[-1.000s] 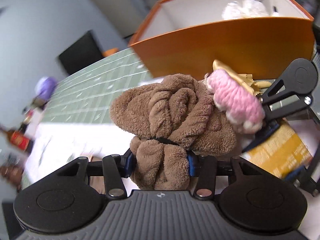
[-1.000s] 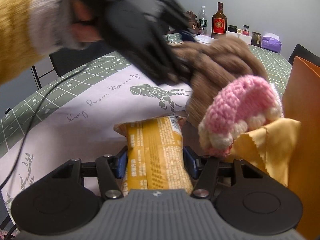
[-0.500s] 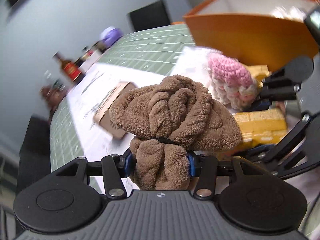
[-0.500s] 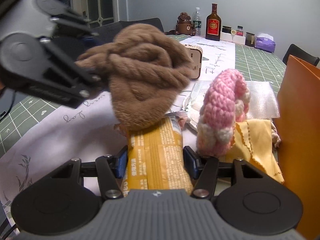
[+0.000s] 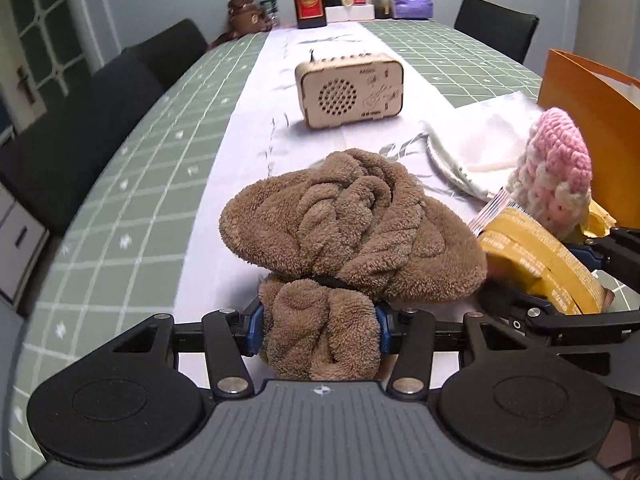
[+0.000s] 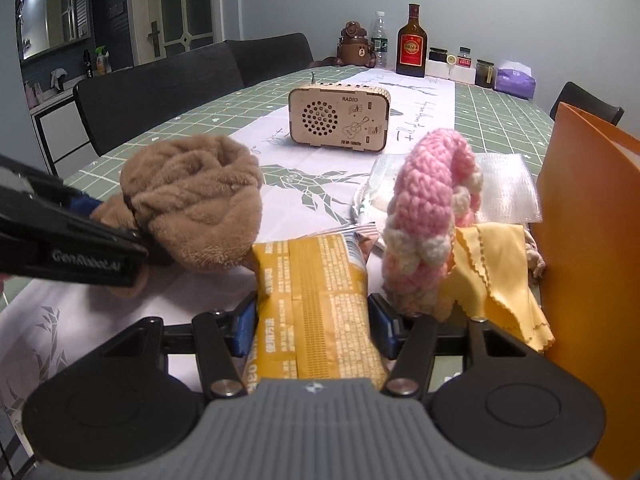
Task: Organize soft objects
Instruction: 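Lift the towel and snack bar and carry both toward the orange box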
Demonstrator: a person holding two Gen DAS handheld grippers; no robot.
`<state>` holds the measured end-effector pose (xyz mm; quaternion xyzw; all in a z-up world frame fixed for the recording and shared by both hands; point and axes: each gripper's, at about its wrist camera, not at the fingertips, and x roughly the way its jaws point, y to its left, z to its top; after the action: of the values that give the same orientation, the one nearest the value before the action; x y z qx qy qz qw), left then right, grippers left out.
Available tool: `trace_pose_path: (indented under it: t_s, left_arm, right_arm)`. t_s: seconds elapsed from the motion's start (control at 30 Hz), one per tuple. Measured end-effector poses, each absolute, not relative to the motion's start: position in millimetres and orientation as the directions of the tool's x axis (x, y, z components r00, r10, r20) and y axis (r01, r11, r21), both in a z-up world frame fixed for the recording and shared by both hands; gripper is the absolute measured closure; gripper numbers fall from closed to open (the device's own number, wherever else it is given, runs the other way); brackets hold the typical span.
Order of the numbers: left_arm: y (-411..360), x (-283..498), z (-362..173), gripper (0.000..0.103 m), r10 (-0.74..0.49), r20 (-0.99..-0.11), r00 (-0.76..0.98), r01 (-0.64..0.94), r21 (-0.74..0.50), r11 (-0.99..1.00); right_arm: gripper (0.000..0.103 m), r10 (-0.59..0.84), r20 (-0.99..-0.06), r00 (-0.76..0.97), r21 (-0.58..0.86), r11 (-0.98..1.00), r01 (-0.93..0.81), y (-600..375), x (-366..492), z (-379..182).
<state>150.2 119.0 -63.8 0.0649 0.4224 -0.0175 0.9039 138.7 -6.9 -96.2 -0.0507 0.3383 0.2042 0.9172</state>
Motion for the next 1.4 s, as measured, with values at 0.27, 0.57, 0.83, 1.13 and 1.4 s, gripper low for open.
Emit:
trace_pose_path:
  t_s: [0.27,0.57,0.83,1.13,1.4]
  left_arm:
    - [113,145,-79,0.032,0.065,-0.717,0.694,0.103,0.188,0.977]
    - [117,152,-79,0.043,0.054,-0.718,0.694,0.056,0.128,0.99]
    - [117,144,-74,0.045,0.058,-0.71,0.702,0.031,0.111,0.993]
    - [116,117,-45,0.044,0.08,-0.655,0.752,0.002,0.123,0.992]
    - [117,83,0,0.044,-0.025,-0.557,0.83,0.05,0.03,0.998]
  right_arm:
    - [0.027,0.341,-0.639,0.689,0.031,0.907,-0.42,-3,133,-99]
    - [0.048,0.323,-0.625,0.711,0.015,0.915,-0.403,0,126,-98]
    - [0.053,0.324,-0.62,0.714,-0.001,0.91,-0.414,1,118,-94]
    - [0.054,0.369,-0.564,0.738,0.068,0.912,-0.404,-10,106,-76]
    - [0.054,0.42,-0.478,0.771,0.106,0.899,-0.424,-27,83,-50]
